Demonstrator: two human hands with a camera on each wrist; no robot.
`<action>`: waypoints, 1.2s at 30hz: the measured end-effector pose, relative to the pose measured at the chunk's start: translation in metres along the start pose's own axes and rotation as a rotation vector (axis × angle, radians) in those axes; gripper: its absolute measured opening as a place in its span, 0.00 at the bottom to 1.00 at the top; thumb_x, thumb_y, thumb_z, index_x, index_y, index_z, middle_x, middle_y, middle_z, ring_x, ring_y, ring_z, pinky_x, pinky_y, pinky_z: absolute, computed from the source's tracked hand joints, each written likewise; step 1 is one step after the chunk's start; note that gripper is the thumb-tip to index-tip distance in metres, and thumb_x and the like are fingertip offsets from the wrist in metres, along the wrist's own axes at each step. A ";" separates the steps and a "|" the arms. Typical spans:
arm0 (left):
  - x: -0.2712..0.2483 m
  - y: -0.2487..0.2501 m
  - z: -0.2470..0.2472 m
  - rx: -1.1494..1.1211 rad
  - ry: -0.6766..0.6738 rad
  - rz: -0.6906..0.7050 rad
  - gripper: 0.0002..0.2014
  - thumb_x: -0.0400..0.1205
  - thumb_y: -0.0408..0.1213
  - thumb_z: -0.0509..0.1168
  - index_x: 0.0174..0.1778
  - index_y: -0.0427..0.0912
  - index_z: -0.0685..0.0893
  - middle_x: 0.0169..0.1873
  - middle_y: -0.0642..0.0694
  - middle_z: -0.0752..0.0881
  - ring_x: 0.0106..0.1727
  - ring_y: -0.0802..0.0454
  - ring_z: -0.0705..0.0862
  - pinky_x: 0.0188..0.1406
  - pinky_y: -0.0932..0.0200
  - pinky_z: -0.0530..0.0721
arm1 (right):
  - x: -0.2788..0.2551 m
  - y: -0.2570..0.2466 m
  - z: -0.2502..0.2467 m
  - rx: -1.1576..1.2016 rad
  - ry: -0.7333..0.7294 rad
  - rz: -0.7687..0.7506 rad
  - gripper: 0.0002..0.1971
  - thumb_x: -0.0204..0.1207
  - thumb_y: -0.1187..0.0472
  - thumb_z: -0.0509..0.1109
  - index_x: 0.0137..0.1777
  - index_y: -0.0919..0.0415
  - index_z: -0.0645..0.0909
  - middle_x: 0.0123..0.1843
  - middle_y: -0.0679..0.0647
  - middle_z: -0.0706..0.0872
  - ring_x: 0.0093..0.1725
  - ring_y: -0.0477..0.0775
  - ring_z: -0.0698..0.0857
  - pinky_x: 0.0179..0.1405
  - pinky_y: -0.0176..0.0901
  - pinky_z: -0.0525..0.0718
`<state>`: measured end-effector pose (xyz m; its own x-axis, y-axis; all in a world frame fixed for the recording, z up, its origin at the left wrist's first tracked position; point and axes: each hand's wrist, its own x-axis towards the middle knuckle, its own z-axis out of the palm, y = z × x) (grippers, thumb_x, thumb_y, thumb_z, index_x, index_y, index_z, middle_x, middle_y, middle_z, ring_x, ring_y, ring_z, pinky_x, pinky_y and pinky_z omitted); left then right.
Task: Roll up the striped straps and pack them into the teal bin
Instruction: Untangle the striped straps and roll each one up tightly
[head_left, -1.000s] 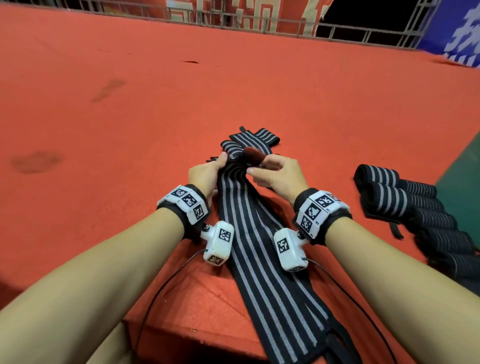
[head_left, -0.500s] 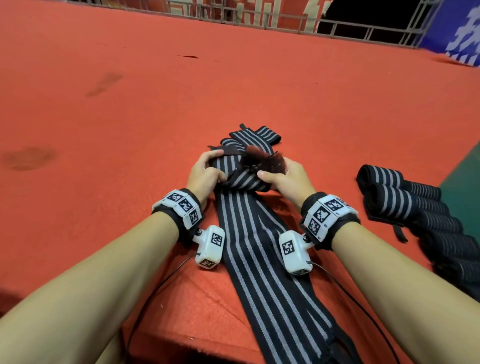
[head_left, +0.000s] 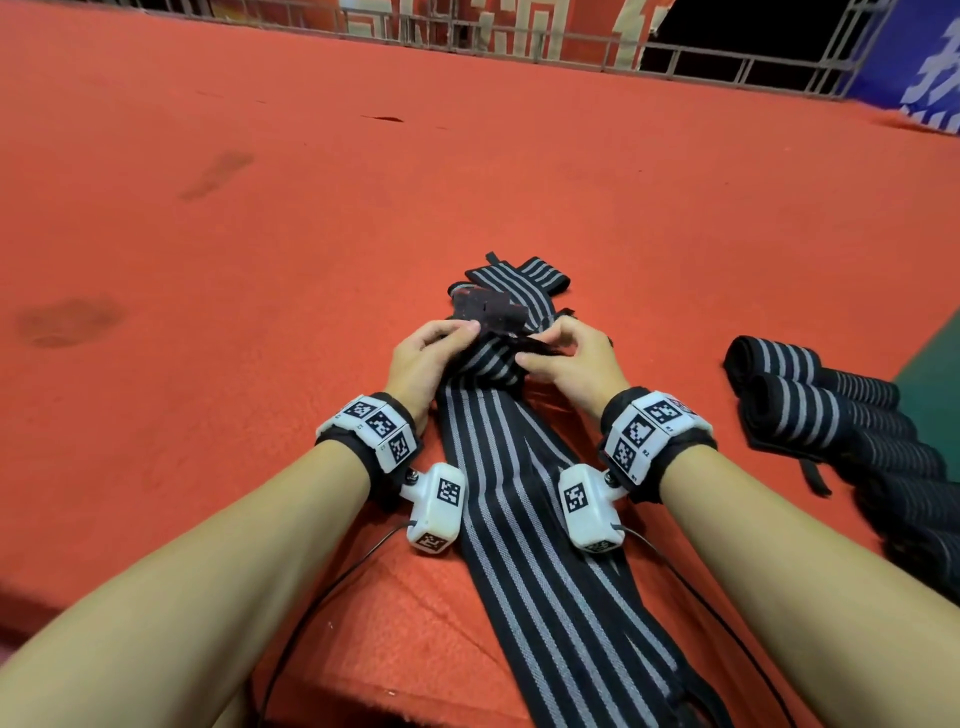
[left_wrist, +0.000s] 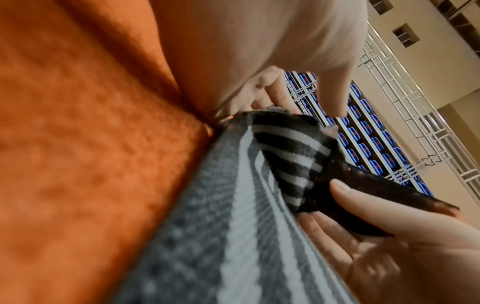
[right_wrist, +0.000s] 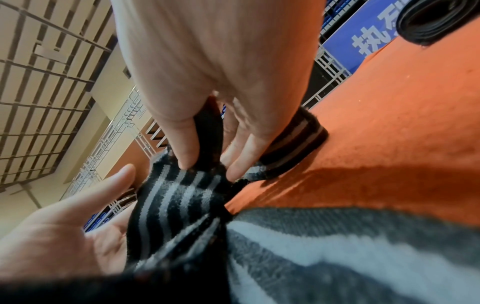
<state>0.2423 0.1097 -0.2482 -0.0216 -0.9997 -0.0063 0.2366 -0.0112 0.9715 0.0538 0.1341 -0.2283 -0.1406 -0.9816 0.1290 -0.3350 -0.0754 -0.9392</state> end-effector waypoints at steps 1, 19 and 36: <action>0.001 -0.004 -0.001 0.009 -0.017 0.016 0.13 0.77 0.42 0.79 0.53 0.40 0.92 0.53 0.40 0.93 0.56 0.47 0.91 0.57 0.55 0.89 | 0.001 -0.001 0.000 -0.018 -0.009 -0.020 0.18 0.69 0.72 0.83 0.33 0.52 0.78 0.46 0.57 0.91 0.51 0.60 0.90 0.52 0.56 0.91; 0.018 -0.017 -0.002 0.097 0.224 -0.003 0.04 0.79 0.38 0.77 0.47 0.49 0.94 0.50 0.47 0.94 0.57 0.47 0.92 0.66 0.43 0.88 | -0.008 -0.012 -0.005 0.015 -0.164 -0.036 0.11 0.69 0.71 0.84 0.42 0.55 0.89 0.43 0.52 0.94 0.45 0.49 0.92 0.58 0.53 0.90; 0.009 -0.001 -0.001 0.161 0.078 -0.024 0.38 0.81 0.50 0.73 0.86 0.50 0.67 0.81 0.51 0.74 0.79 0.53 0.74 0.82 0.51 0.70 | 0.014 -0.032 -0.034 -0.589 0.024 0.026 0.32 0.75 0.52 0.81 0.77 0.57 0.77 0.75 0.56 0.82 0.77 0.58 0.77 0.76 0.47 0.73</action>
<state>0.2425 0.1003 -0.2497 0.0517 -0.9978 -0.0421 0.0786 -0.0380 0.9962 0.0303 0.1287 -0.1857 -0.1745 -0.9771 0.1215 -0.7912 0.0657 -0.6080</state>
